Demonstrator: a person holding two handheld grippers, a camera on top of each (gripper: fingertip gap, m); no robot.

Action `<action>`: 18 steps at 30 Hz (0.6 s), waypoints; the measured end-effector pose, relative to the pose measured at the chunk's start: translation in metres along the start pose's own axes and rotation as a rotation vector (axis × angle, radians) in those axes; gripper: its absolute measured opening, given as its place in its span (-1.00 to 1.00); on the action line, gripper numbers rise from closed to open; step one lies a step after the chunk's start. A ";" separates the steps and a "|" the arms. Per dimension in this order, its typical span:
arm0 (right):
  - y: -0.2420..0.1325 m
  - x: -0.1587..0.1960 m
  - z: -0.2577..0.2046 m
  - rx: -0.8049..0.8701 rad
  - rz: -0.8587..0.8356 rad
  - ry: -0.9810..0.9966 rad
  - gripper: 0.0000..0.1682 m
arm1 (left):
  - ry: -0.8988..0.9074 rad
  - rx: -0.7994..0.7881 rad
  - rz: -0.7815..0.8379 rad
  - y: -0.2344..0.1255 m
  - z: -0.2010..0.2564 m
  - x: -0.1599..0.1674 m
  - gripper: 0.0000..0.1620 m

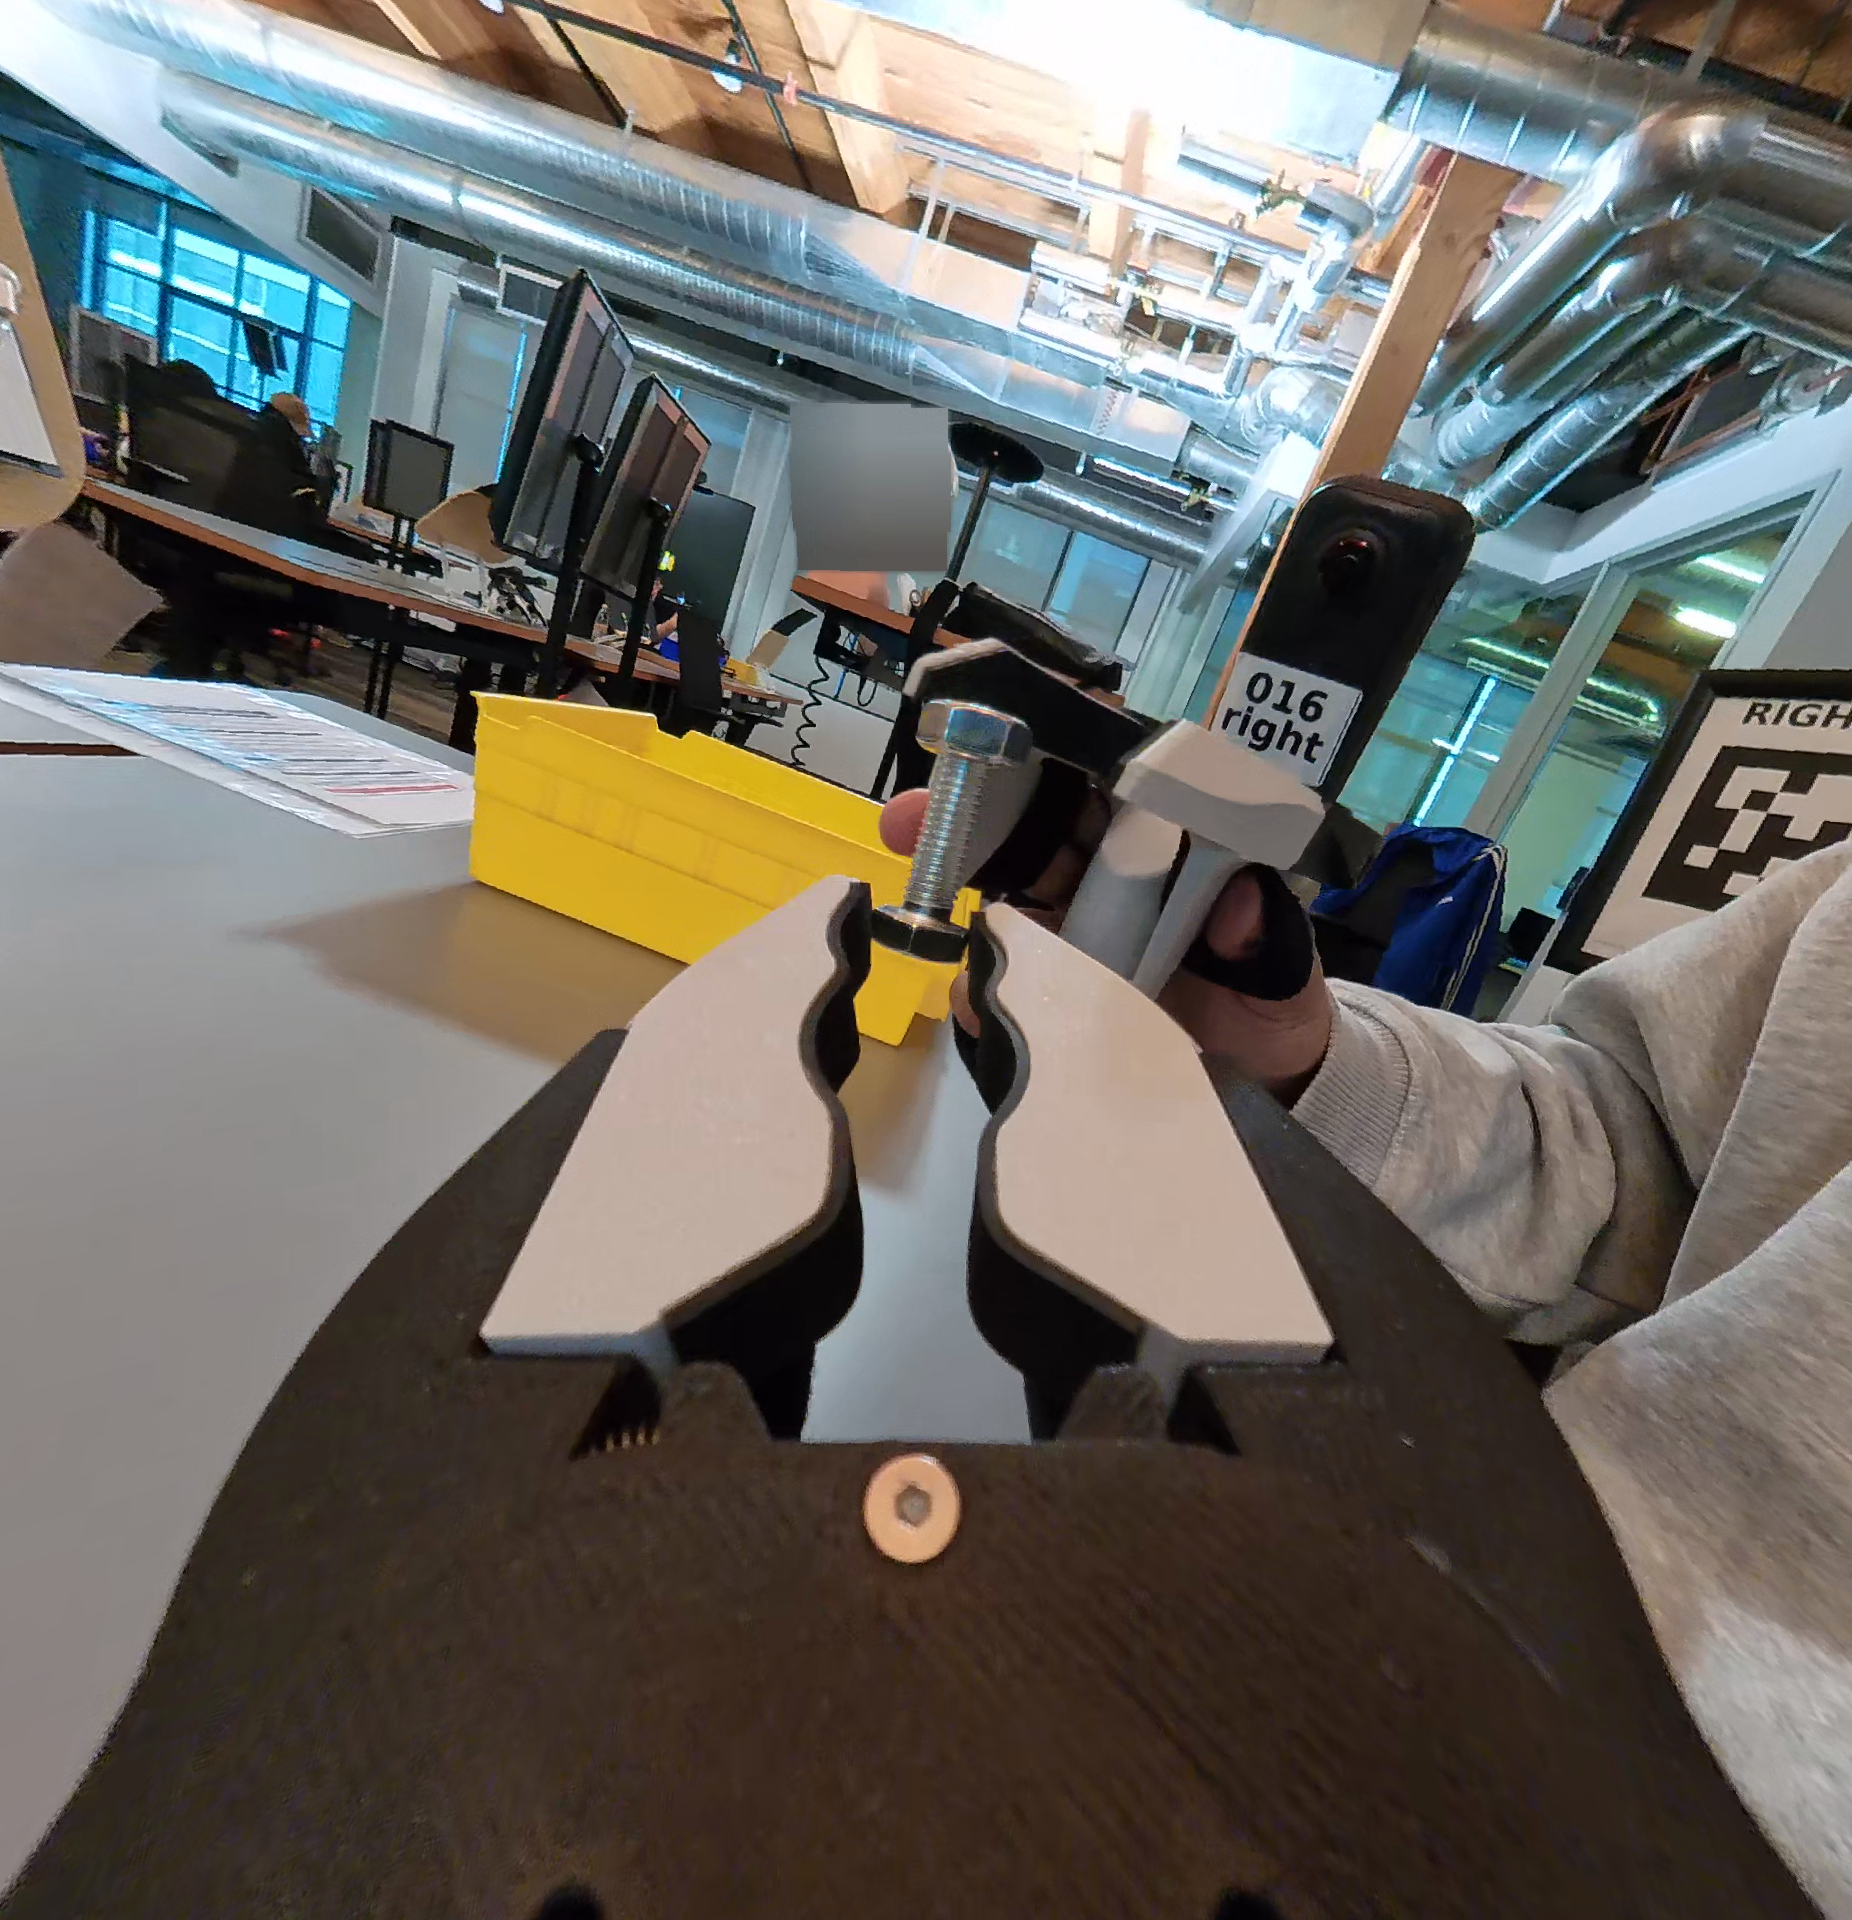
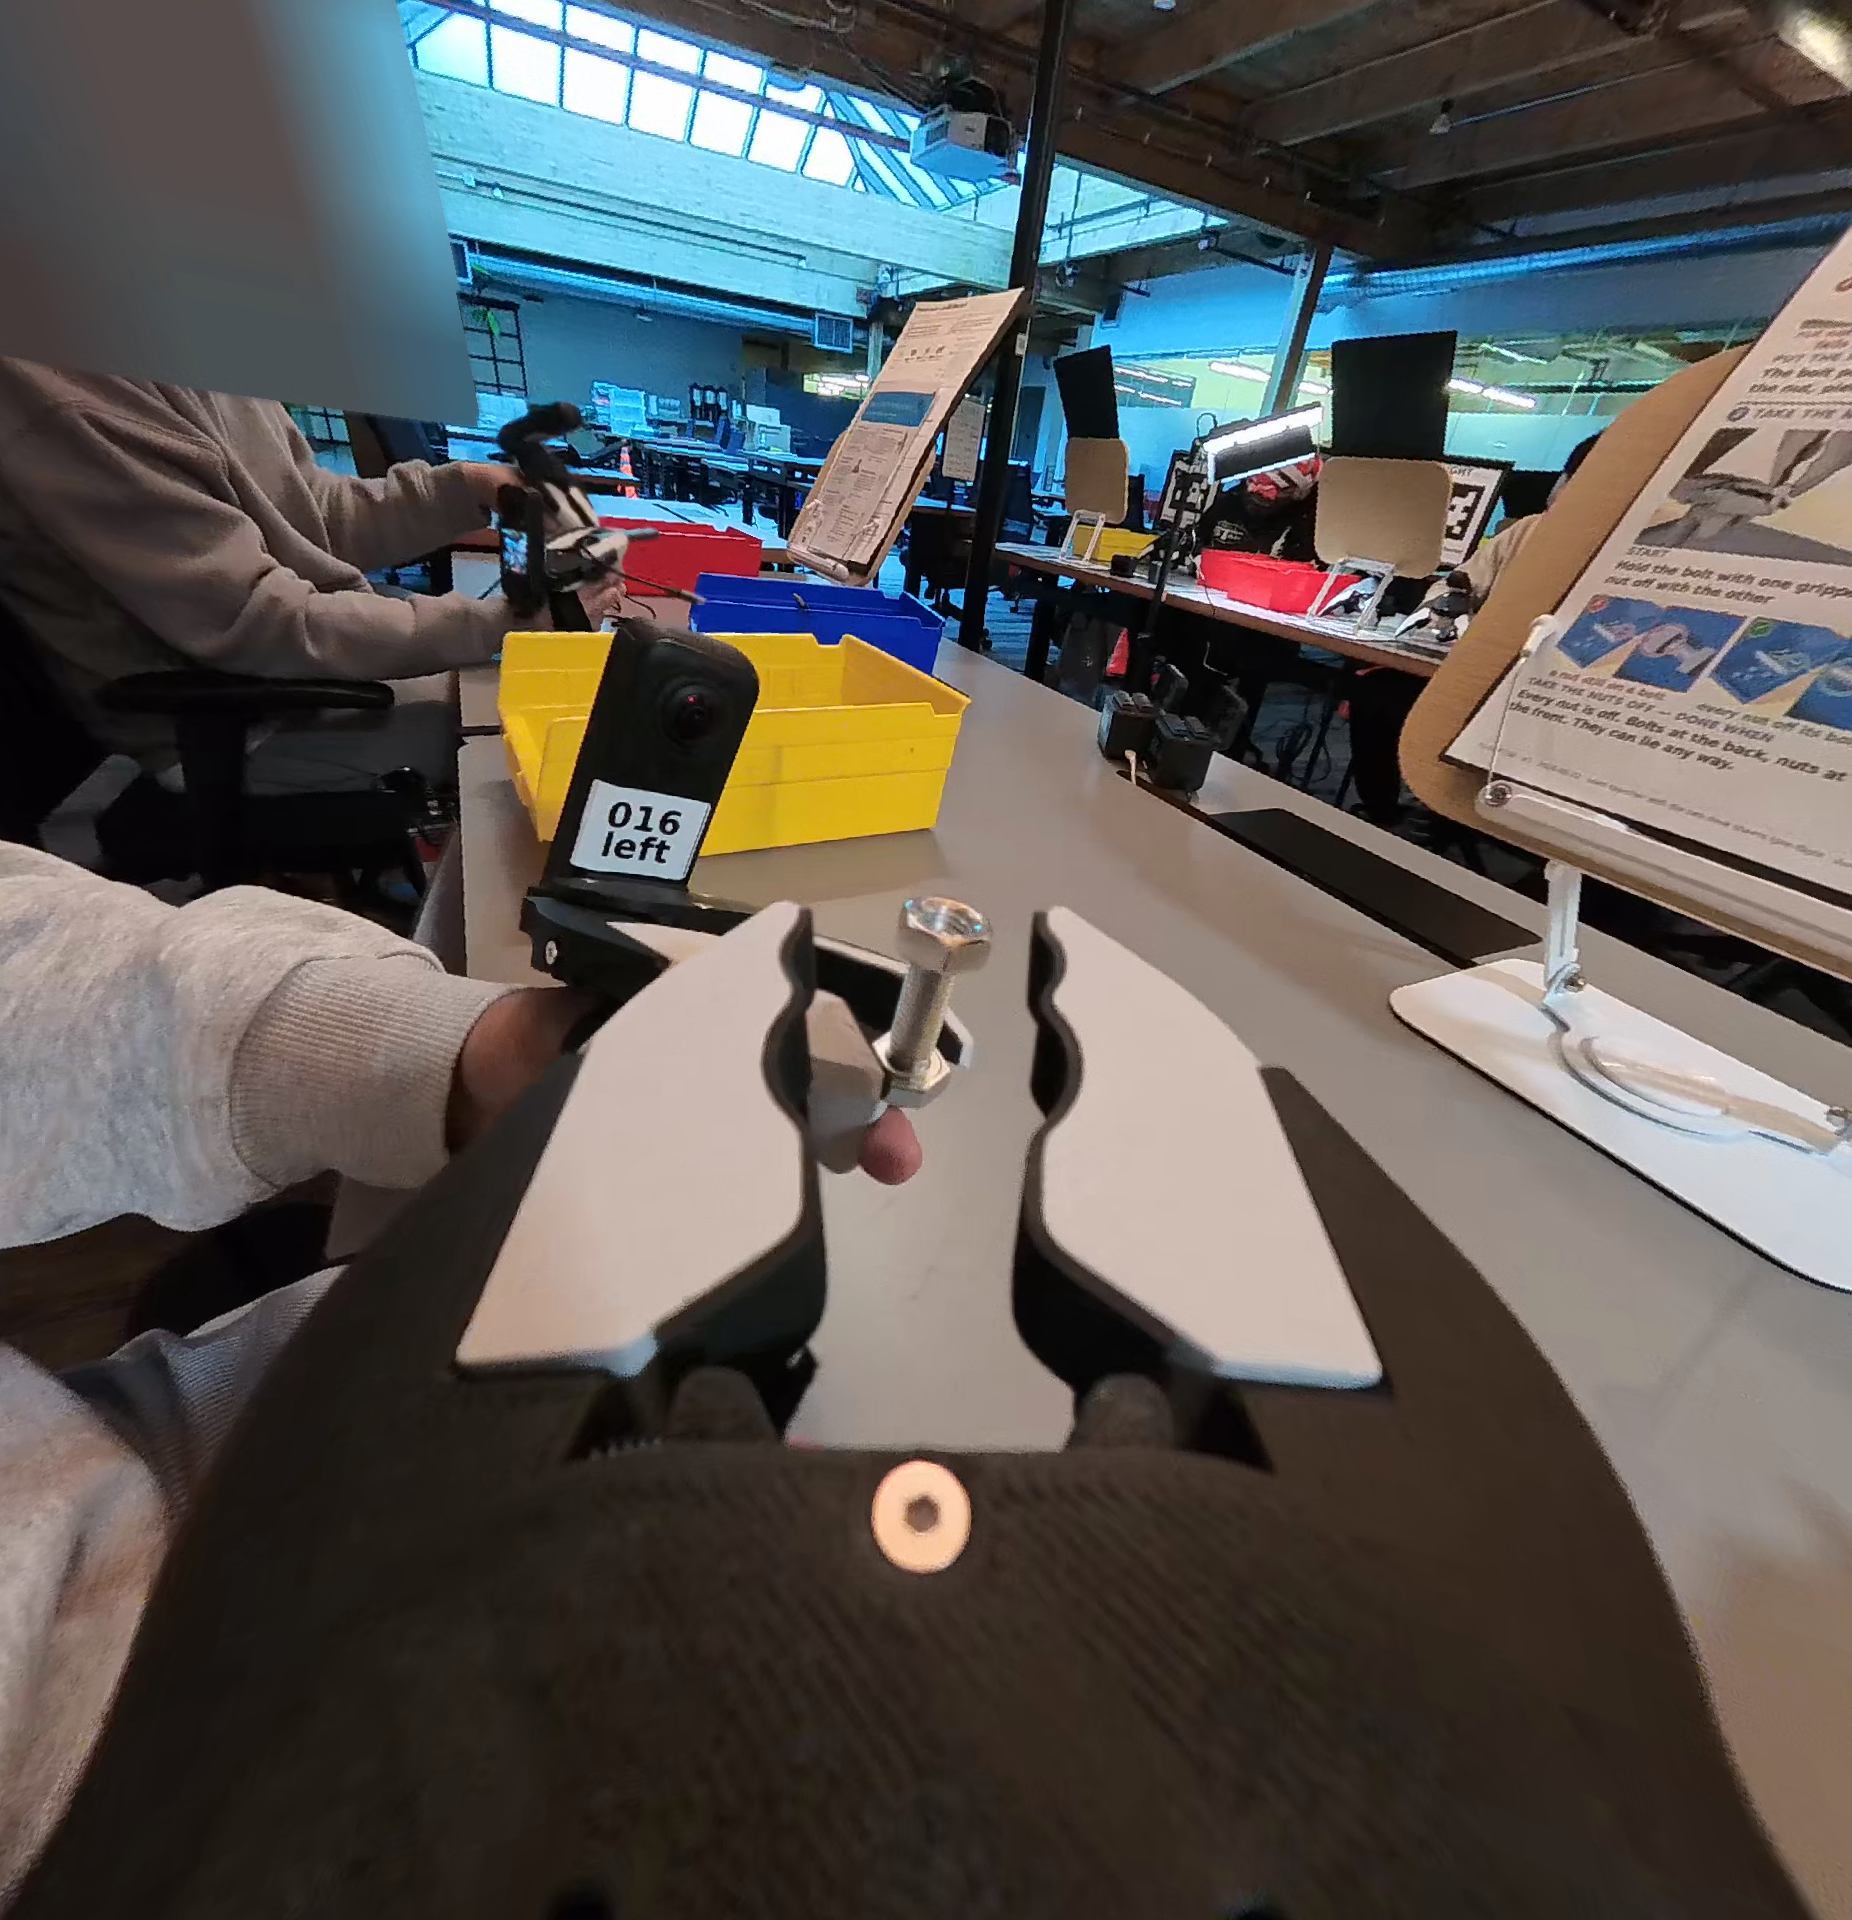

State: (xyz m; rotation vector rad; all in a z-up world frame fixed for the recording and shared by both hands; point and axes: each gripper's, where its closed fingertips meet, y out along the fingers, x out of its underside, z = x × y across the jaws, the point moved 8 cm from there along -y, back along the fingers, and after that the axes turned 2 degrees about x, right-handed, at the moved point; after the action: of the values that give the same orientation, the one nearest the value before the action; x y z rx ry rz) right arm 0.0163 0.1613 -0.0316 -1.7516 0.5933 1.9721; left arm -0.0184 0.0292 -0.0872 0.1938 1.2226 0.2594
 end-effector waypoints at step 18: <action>0.001 0.005 -0.007 0.011 0.038 -0.034 -0.61 | 0.007 0.001 -0.012 0.001 0.001 0.001 -0.78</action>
State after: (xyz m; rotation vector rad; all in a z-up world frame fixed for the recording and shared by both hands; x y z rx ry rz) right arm 0.0205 0.1569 -0.0368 -1.7088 0.6291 2.0162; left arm -0.0170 0.0307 -0.0877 0.1867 1.2302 0.2486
